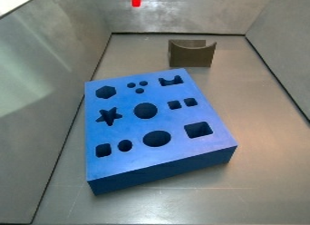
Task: Pick up the square-circle object. Move up. Place the square-circle object on the fixture. Regrasp the square-circle object. Move to above the board. Insert the square-circle object.
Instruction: Place the square-circle object on the fixture.
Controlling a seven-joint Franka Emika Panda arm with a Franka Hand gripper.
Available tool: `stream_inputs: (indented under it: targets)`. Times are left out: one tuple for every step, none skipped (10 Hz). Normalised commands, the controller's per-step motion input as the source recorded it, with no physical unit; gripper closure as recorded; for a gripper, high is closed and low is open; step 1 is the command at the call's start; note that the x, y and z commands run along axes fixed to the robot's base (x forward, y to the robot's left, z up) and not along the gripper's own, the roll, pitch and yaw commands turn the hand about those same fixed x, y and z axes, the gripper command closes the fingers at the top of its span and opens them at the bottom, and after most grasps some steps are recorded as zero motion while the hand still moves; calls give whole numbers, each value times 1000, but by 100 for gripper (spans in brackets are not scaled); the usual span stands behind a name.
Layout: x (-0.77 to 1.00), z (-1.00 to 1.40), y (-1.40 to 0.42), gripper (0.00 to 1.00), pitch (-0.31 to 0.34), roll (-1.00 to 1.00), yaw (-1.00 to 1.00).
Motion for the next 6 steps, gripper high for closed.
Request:
stream_inputs:
  targets:
    - [1000,65,-1,100,58,122,-113]
    - [1000,59,0,100,73,108,-91]
    - [1000,53,0,100,95,87,-58]
    - [1000,48,1,100,112,76,-40]
    - [1000,44,1,100,128,70,-29]
    - [1000,40,1,100,144,66,-20]
